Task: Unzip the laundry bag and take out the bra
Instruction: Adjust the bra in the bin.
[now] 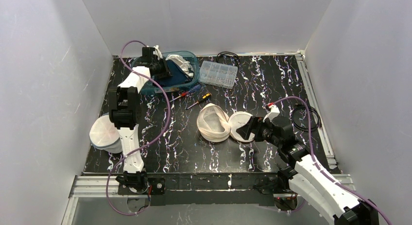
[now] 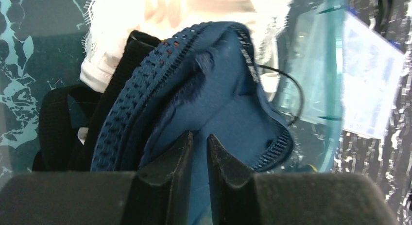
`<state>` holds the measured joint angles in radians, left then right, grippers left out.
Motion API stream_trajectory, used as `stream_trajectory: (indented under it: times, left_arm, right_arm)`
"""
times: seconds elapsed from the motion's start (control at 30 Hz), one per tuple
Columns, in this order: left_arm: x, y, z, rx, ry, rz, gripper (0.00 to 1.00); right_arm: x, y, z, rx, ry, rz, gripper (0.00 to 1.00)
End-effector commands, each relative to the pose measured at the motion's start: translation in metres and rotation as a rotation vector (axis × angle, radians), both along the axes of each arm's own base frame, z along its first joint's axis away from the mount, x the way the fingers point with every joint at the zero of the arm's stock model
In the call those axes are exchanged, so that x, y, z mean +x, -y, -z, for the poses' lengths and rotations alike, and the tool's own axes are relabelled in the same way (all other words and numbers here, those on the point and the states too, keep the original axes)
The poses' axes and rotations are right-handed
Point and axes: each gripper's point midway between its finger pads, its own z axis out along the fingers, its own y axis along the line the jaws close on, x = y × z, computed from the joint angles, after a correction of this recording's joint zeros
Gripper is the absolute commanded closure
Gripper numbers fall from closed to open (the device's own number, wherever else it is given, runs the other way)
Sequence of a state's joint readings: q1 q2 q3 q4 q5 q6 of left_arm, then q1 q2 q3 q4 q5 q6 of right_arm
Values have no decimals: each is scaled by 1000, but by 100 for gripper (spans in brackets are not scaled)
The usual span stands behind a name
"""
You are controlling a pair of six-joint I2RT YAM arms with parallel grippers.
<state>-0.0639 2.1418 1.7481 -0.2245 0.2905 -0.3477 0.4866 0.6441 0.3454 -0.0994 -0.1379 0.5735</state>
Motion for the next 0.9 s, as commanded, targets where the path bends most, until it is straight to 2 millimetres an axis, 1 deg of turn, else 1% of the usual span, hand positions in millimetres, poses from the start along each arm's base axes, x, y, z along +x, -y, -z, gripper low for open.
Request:
stream_trajectory:
  times: [0.0, 0.17, 0.33, 0.4, 0.43, 0.47, 0.53, 0.67, 0.77, 0.8, 0.87]
  left_arm:
    - [9, -1, 0, 13, -4, -7, 86]
    - [20, 4, 14, -6, -6, 5, 87]
    - [22, 7, 27, -19, 7, 23, 86]
    - [20, 9, 27, -29, 11, 29, 84]
    - [18, 10, 24, -38, 16, 30, 83]
    - [17, 11, 14, -47, 31, 32, 81]
    - [13, 12, -7, -55, 62, 29, 70]
    - [-1, 10, -65, -66, 136, 20, 48]
    - [-21, 3, -111, -48, 193, -9, 36]
    - [-30, -1, -124, -33, 206, -23, 32]
    - [-51, -6, -147, -17, 217, -41, 26]
  right_arm:
    - [5, -1, -3, 0, 29, 3, 5]
    - [6, -1, 2, -6, 18, 6, 5]
    - [6, -1, 6, -11, 11, 7, 5]
    - [7, -2, 6, -10, 11, 6, 5]
    - [7, -2, 5, -10, 12, 4, 5]
    - [8, -3, 3, -7, 16, 3, 5]
    - [10, -4, -2, -3, 28, 2, 4]
    - [15, -3, -20, -6, 62, 12, 1]
    - [19, -1, -29, -9, 71, 36, 1]
    - [20, -2, -30, 3, 53, 46, 1]
    - [24, 5, -26, 4, -29, 136, 1]
